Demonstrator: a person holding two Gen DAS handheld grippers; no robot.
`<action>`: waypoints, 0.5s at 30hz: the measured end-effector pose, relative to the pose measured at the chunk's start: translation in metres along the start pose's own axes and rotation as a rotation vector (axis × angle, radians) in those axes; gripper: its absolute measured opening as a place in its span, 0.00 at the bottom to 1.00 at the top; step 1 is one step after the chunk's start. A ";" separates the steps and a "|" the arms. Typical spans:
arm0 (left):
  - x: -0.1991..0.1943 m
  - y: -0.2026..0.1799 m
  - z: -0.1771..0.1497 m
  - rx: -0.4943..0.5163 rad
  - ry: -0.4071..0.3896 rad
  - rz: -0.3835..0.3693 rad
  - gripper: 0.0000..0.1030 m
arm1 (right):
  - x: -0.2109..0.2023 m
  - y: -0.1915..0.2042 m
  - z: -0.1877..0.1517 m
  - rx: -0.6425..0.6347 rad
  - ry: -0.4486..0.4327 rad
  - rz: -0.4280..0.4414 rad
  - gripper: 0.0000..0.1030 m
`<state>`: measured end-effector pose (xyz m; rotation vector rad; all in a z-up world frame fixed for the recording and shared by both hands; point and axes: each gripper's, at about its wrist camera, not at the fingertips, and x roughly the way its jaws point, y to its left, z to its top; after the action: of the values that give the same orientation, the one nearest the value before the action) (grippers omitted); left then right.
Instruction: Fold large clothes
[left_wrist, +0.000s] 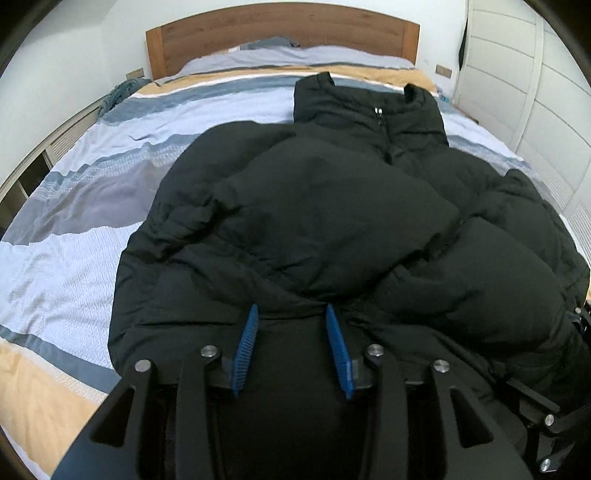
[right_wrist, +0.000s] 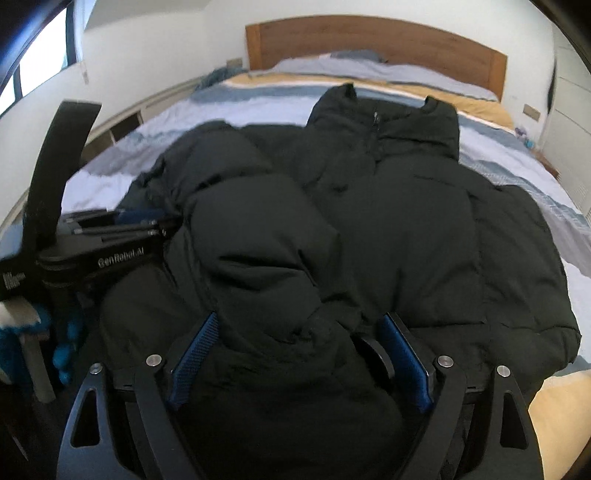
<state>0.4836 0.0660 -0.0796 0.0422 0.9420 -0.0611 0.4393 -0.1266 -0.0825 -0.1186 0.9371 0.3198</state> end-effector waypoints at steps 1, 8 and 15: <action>0.000 0.000 0.000 0.005 0.008 0.003 0.38 | 0.000 0.001 0.000 -0.016 0.023 -0.005 0.84; -0.007 0.003 0.006 0.033 0.116 -0.017 0.38 | -0.009 -0.004 0.011 -0.030 0.170 -0.005 0.84; -0.028 0.011 0.017 -0.020 0.197 -0.007 0.38 | -0.029 -0.025 0.017 -0.024 0.242 0.003 0.84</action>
<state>0.4820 0.0770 -0.0466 0.0272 1.1400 -0.0547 0.4447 -0.1526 -0.0495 -0.1804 1.1731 0.3244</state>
